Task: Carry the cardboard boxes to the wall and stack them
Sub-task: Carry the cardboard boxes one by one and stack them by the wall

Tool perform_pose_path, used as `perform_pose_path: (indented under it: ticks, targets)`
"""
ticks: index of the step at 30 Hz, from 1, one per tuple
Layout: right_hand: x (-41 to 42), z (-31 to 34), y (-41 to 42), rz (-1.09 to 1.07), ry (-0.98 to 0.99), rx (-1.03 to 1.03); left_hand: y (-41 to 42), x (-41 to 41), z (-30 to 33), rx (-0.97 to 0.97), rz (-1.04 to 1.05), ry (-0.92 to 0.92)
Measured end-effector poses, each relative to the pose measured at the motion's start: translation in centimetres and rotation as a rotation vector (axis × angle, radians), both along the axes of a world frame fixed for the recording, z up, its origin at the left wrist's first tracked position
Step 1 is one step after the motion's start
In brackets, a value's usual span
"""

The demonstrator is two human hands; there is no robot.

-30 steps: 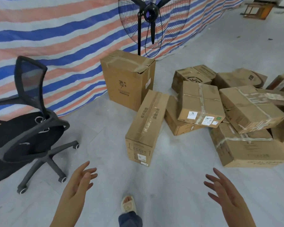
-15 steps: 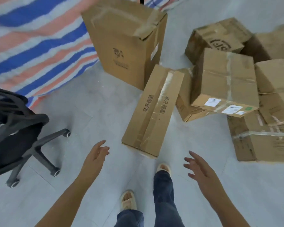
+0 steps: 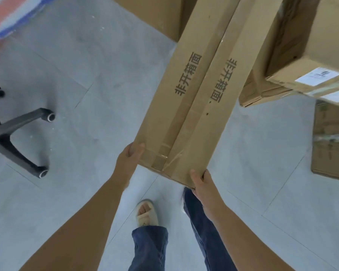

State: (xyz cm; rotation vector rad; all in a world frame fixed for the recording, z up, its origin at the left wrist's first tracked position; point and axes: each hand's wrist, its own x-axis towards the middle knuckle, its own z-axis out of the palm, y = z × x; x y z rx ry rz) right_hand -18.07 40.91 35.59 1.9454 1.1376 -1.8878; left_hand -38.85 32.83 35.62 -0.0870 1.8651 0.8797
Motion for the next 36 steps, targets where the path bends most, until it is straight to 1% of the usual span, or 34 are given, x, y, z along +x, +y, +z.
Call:
perform_pose_path:
  ticks: [2,5,10,13,15,18,19,21,23,25,28,30,33,36]
  targets:
    - [-0.1,0.8,-0.1,-0.074,-0.019,0.024,0.4,0.6,0.7,0.016,0.029,-0.007]
    - [0.1,4.4,1.0,-0.119,-0.047,0.120,1.3,1.5,3.8,0.019,-0.030,0.033]
    - [-0.4,14.0,1.3,-0.153,-0.050,0.329,1.1,2.3,11.9,0.069,-0.104,0.139]
    - [-0.9,19.4,0.5,-0.220,-0.031,0.393,0.1,2.0,16.7,0.052,-0.220,0.199]
    - [-0.9,21.9,-0.2,-0.259,-0.024,0.438,-0.5,1.2,19.4,0.041,-0.287,0.249]
    - [-1.2,23.8,-0.8,-0.335,0.004,0.456,-0.3,0.2,22.5,0.002,-0.313,0.283]
    - [-1.4,24.1,-0.9,-0.368,0.009,0.440,0.0,-0.1,23.2,-0.018,-0.299,0.264]
    - [-2.1,24.6,-1.0,-0.436,0.022,0.357,0.8,-0.5,24.1,-0.036,-0.248,0.152]
    - [-2.8,25.2,-0.7,-0.548,0.083,0.215,1.8,-0.7,24.8,-0.008,-0.185,0.022]
    - [-3.2,26.1,0.2,-0.606,0.121,0.100,2.7,-0.9,25.3,0.030,-0.133,-0.054]
    - [-2.7,26.6,1.5,-0.596,0.136,-0.019,3.6,-0.9,26.6,0.069,-0.088,-0.174]
    - [-1.9,26.5,1.7,-0.570,0.126,-0.058,3.4,-0.4,27.2,0.038,-0.069,-0.218]
    - [-0.6,26.4,0.9,-0.512,0.117,-0.054,1.6,1.0,27.6,-0.028,-0.039,-0.197]
    - [0.8,26.6,-0.2,-0.439,0.148,-0.067,-0.8,3.0,29.0,-0.001,0.067,-0.193]
